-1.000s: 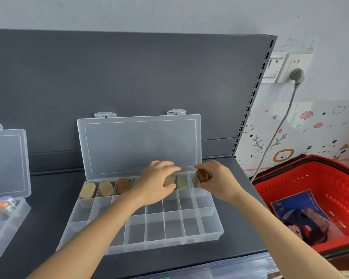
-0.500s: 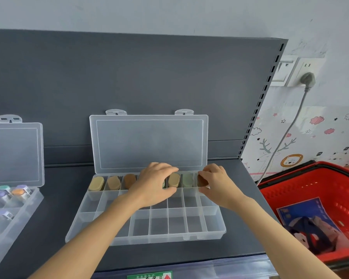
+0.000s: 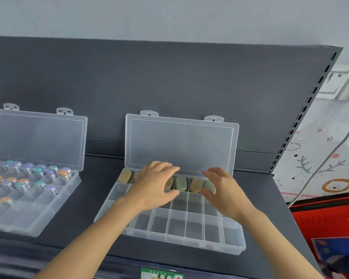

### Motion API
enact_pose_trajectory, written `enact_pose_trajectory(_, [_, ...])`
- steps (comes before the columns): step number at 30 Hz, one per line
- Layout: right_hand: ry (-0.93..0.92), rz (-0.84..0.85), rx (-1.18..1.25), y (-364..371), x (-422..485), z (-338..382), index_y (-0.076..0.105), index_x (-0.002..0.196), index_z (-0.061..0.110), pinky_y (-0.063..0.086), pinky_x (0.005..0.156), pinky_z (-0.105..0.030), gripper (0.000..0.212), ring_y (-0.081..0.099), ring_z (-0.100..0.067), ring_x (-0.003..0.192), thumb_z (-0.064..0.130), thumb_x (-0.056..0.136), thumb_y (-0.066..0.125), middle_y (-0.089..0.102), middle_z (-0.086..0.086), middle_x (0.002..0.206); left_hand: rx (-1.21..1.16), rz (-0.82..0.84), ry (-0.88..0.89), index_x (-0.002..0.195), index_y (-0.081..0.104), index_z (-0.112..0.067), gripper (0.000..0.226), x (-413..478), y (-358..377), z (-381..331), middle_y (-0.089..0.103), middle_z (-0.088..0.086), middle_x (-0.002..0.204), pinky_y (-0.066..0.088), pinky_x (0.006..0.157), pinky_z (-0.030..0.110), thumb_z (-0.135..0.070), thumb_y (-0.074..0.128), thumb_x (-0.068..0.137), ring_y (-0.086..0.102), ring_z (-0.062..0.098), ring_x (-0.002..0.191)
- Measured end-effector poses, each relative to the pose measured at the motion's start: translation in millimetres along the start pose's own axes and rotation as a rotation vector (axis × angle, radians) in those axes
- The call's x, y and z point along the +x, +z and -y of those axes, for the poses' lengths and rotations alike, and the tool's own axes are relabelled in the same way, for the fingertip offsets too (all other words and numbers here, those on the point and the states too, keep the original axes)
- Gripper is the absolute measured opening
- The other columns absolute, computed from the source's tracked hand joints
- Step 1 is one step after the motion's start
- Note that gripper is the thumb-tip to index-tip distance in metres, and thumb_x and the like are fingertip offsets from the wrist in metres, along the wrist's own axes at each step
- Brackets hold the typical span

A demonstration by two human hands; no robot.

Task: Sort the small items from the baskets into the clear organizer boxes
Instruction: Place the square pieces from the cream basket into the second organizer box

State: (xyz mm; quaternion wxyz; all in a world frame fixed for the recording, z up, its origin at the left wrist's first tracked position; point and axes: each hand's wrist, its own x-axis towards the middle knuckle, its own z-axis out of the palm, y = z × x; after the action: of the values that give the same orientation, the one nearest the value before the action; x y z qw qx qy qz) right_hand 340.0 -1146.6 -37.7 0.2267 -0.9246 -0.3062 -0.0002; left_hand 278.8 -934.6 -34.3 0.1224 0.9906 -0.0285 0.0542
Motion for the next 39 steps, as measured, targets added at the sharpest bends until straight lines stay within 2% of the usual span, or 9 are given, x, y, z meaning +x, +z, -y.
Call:
enact_pose_trajectory(3, [-0.067,0.041,0.001,10.7,8.3,21.4,0.054,0.128,0.020,0.050,0.085,-0.026,0.039,0.058,-0.020,0.108,0.032,0.092,0.058,0.044,-0.001,0.141,0.057,-0.009,-0.072,0.145,0.030,-0.033,0.064,-22.0,-9.2,17.8,0.030,-0.013,0.150,0.019,0.114,0.037,-0.056,0.049,0.089,0.022,0.013,0.139])
enact_pose_trajectory(6, [-0.134,0.087,0.006,20.8,16.2,47.8,0.049,0.135,0.021,0.048,0.091,-0.025,0.047,0.057,-0.021,0.111,0.035,0.091,0.060,0.042,-0.002,0.143,0.058,-0.033,-0.135,0.144,0.032,-0.032,0.064,-48.7,-20.3,37.5,0.032,-0.012,0.149,0.020,0.114,0.040,-0.057,0.050,0.088,0.023,0.013,0.139])
enact_pose_trajectory(12, [-0.273,0.140,0.020,38.6,27.9,119.3,0.055,0.123,0.027,0.048,0.089,-0.024,0.034,0.058,-0.018,0.108,0.039,0.091,0.058,0.041,0.001,0.143,0.055,-0.129,-0.249,0.145,0.032,-0.028,0.068,-107.1,-44.1,76.4,0.030,-0.008,0.150,0.022,0.114,0.037,-0.057,0.052,0.087,0.022,0.014,0.139])
enact_pose_trajectory(18, [-0.348,0.167,-0.041,68.3,31.7,206.9,0.042,0.141,0.022,0.038,0.103,-0.027,0.054,0.047,-0.017,0.126,0.043,0.093,0.054,0.032,0.002,0.151,0.078,-0.166,-0.346,0.146,0.029,-0.029,0.070,-176.2,-71.2,137.2,0.026,-0.008,0.152,0.020,0.113,0.037,-0.061,0.049,0.087,0.020,0.016,0.140])
enact_pose_trajectory(22, [-0.397,0.195,-0.028,94.8,28.6,271.9,0.042,0.142,0.019,0.037,0.099,-0.020,0.055,0.051,-0.015,0.119,0.040,0.093,0.055,0.034,0.000,0.149,0.055,-0.194,-0.376,0.146,0.031,-0.028,0.070,-225.6,-91.9,180.1,0.028,-0.008,0.150,0.024,0.113,0.037,-0.060,0.050,0.086,0.022,0.017,0.139])
enact_pose_trajectory(27, [-0.453,0.198,0.006,130.7,32.1,351.5,0.048,0.138,0.016,0.043,0.099,-0.028,0.052,0.052,-0.022,0.120,0.036,0.091,0.060,0.043,-0.002,0.143,0.070,-0.214,-0.420,0.147,0.029,-0.029,0.072,-286.4,-111.9,233.9,0.027,-0.007,0.151,0.022,0.113,0.039,-0.064,0.045,0.086,0.021,0.016,0.140])
enact_pose_trajectory(32, [-0.505,0.214,0.049,167.3,36.8,417.8,0.047,0.138,0.014,0.037,0.103,-0.026,0.051,0.048,-0.023,0.126,0.032,0.093,0.059,0.042,-0.006,0.145,0.099,-0.217,-0.511,0.148,0.026,-0.031,0.071,-345.5,-125.3,287.6,0.025,-0.010,0.152,0.018,0.114,0.037,-0.065,0.044,0.087,0.017,0.013,0.140])
enact_pose_trajectory(35, [-0.535,0.232,0.056,183.9,37.9,457.0,0.048,0.136,0.012,0.039,0.101,-0.029,0.049,0.048,-0.024,0.124,0.032,0.093,0.059,0.045,-0.006,0.142,0.111,-0.226,-0.553,0.146,0.029,-0.031,0.072,-376.4,-134.3,313.7,0.028,-0.012,0.149,0.019,0.113,0.036,-0.067,0.044,0.086,0.019,0.012,0.138])
enact_pose_trajectory(39, [-0.600,0.260,0.060,204.9,48.1,506.6,0.045,0.139,0.013,0.040,0.100,-0.027,0.051,0.049,-0.022,0.124,0.033,0.094,0.056,0.044,-0.004,0.143,0.109,-0.273,-0.632,0.145,0.033,-0.030,0.079,-407.6,-146.7,346.4,0.033,-0.010,0.147,0.022,0.112,0.037,-0.072,0.033,0.078,0.023,0.013,0.137])
